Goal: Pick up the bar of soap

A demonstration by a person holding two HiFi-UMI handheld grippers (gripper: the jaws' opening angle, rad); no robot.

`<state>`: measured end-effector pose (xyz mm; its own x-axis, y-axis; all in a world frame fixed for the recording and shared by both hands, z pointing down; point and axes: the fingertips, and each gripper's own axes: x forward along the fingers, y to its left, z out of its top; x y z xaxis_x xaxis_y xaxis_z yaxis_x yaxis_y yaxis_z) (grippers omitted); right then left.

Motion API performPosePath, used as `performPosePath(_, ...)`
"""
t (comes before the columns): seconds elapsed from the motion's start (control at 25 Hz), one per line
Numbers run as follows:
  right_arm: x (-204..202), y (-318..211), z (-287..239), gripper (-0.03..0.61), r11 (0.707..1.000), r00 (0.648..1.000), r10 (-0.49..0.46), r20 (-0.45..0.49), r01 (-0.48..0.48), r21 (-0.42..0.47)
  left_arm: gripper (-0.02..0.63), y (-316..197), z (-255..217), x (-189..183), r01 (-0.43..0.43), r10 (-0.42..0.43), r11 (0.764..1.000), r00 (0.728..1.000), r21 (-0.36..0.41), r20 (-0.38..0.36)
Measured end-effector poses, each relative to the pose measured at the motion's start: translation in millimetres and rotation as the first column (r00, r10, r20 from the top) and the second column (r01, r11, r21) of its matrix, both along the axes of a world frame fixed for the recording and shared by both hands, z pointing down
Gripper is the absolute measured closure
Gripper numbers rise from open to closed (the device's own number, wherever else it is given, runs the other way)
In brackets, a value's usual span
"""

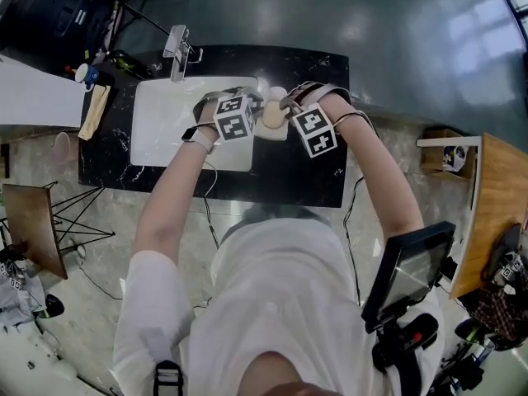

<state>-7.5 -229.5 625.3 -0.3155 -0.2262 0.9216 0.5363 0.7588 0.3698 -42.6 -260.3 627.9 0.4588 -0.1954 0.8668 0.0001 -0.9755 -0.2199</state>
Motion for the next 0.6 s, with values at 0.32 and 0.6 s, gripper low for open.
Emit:
performPosePath(0.32, 0.0, -5.9, 5.0, 0.495, 0.993, 0.995, -0.063, -0.079, 0.07, 0.096, 0.569, -1.1, 1.4, -0.5, 0.053, -0.055, 0.998, 0.996, -0.031, -0.066)
performPosePath(0.6, -4.3, 1.2, 1.5, 0.495, 0.991, 0.984, 0.128, 0.12, -0.121, -0.061, 0.588, -0.9, 8.7, -4.3, 0.102, -0.104, 0.995, 0.991, -0.021, -0.085)
